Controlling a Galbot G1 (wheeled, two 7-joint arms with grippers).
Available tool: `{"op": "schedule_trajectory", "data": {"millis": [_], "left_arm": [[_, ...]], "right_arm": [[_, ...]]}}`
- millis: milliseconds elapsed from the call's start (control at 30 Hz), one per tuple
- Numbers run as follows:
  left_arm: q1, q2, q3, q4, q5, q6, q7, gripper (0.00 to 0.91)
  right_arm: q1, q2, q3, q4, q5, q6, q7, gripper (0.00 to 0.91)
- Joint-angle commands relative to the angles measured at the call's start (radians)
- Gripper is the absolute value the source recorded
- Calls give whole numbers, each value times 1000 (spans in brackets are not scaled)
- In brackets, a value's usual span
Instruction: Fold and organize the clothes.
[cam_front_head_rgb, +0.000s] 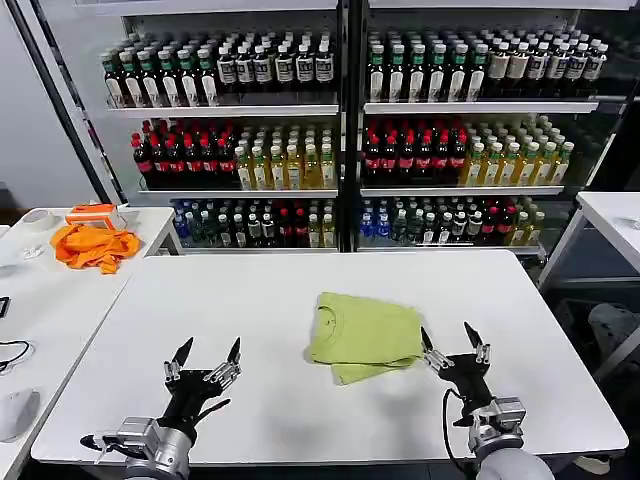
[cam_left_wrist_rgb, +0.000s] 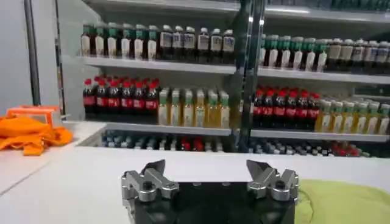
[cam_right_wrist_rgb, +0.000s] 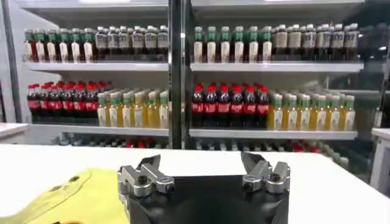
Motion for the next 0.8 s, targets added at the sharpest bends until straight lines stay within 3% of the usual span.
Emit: {"op": "schedule_trajectory", "data": {"millis": [33,133,800], "left_arm": [[17,-5,-8,-28,30,4,4,907],[26,-9,-9,-39,33,4,5,907],[72,-38,-3,-73,62,-10,15,907]], "right_arm": [[-66,13,24,83,-12,-41,-5,907],[-83,10,33,99,-55,-30,-2,907],[-124,8,66,166,-76,-24,1,907]]}}
